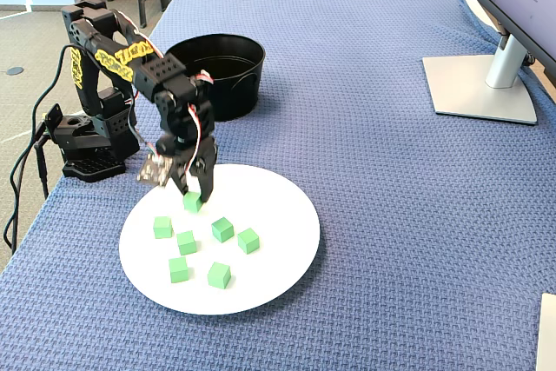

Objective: Pick up the green cubes from the white plate and place them in the black recipient

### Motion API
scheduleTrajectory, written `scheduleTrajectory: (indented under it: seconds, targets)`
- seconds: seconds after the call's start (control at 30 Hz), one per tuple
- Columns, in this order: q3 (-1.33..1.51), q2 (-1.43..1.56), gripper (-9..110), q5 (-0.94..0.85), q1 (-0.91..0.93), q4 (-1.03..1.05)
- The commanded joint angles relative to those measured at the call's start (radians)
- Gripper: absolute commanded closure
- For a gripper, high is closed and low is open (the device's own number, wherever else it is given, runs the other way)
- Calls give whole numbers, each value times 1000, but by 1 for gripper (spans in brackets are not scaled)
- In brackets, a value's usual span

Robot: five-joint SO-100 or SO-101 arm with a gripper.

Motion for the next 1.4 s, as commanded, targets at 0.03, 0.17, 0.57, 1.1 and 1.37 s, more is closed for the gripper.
scheduleTrajectory:
  seconds: [0.03,0.17,0.57,1.1,1.37]
  targets:
    - [-80,213,102,103,-118,133]
    - [-167,402,102,244,-279,285]
    - [-221,634,102,466,-988,284]
    - [-368,235,102,551,-1379,54]
    - [-396,272,49,517,-1402,140]
